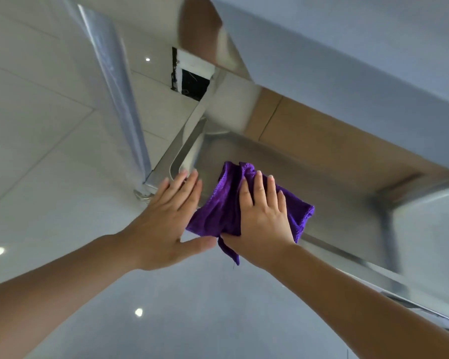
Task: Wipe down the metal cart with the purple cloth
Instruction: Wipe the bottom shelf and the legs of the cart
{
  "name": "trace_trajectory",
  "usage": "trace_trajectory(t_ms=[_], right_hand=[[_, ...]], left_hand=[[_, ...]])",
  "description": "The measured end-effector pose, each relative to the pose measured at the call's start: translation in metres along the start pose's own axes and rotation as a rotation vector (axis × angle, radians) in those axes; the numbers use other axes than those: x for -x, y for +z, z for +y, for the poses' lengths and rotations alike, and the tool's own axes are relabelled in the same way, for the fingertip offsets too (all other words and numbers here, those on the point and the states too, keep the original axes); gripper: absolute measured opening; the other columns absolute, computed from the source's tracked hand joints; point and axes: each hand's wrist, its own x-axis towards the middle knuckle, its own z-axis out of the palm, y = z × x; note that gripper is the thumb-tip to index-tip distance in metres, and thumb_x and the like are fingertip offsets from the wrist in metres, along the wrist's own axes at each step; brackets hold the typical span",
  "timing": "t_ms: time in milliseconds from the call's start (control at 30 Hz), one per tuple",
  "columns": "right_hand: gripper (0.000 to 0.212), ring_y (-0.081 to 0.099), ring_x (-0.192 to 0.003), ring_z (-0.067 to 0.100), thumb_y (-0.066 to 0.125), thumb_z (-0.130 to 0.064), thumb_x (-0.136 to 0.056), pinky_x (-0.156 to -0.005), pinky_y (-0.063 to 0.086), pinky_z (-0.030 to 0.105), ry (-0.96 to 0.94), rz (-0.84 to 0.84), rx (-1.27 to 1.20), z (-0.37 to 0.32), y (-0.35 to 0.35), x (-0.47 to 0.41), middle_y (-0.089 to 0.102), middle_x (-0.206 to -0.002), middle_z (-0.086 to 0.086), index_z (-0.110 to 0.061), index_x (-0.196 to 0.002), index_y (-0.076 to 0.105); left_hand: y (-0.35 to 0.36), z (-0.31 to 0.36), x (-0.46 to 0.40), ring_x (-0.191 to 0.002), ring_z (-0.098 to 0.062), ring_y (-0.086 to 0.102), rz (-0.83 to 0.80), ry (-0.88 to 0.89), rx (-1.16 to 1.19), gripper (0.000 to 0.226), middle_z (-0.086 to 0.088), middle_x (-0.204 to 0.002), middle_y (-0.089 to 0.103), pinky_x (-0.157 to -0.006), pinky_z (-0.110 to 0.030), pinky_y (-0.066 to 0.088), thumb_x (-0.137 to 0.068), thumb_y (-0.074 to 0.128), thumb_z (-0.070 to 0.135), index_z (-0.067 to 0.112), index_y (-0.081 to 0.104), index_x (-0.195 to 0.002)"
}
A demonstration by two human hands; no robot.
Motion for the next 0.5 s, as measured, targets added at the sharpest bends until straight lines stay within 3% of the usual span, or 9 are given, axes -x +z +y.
trace_trajectory(t_ms=[133,267,367,433,500], right_hand=[[0.102,-0.013,-0.143,0.037,0.053,-0.059,-0.083,-0.115,-0.001,0.049,-0.04,0.017,-0.008,-0.026,-0.003,-0.018,-0.012,-0.156,0.015,-0.013,-0.149,-0.008],[0.101,-0.015,-0.143,0.034,0.053,-0.059,-0.082,-0.115,-0.003,0.048,-0.091,0.013,-0.025,-0.039,-0.006,-0.03,-0.013,-0.157,0.012,-0.015,-0.149,-0.009],[0.106,-0.018,-0.143,0.028,0.053,-0.068,-0.077,-0.115,-0.007,0.044,-0.096,-0.005,-0.102,-0.046,-0.01,-0.038,-0.014,-0.157,0.007,-0.02,-0.15,-0.008],[0.106,-0.022,-0.142,0.024,0.051,-0.07,-0.076,-0.115,-0.01,0.041,-0.103,-0.023,-0.173,-0.051,-0.013,-0.046,-0.018,-0.157,0.004,-0.024,-0.15,-0.009],[0.099,-0.024,-0.142,0.02,0.049,-0.069,-0.079,-0.114,-0.011,0.04,-0.182,-0.05,-0.2,-0.057,-0.017,-0.054,-0.02,-0.156,0.001,-0.028,-0.15,-0.007]], left_hand=[[0.001,-0.009,0.002,-0.135,-0.008,-0.036,0.031,0.057,0.014,0.109,0.001,-0.152,-0.028,-0.111,-0.025,-0.021,-0.068,-0.003,0.087,0.012,-0.019,-0.146],[0.004,-0.014,0.012,-0.139,-0.003,-0.023,0.164,0.086,0.253,0.096,0.012,-0.154,-0.023,-0.111,-0.015,-0.013,-0.08,0.025,0.076,0.016,-0.012,-0.146],[0.007,-0.018,0.027,-0.141,0.002,0.006,0.42,-0.033,0.474,0.075,0.023,-0.153,0.008,-0.11,-0.009,0.007,-0.088,0.041,0.056,0.022,0.013,-0.149],[0.011,-0.025,0.034,-0.13,0.011,0.023,0.609,-0.17,0.568,0.066,0.031,-0.14,0.022,-0.103,-0.004,0.019,-0.085,0.047,0.043,0.02,0.026,-0.143],[0.012,-0.031,0.035,-0.124,0.017,0.024,0.717,-0.322,0.672,0.072,0.024,-0.133,0.026,-0.099,0.0,0.019,-0.08,0.048,0.04,0.014,0.026,-0.144]])
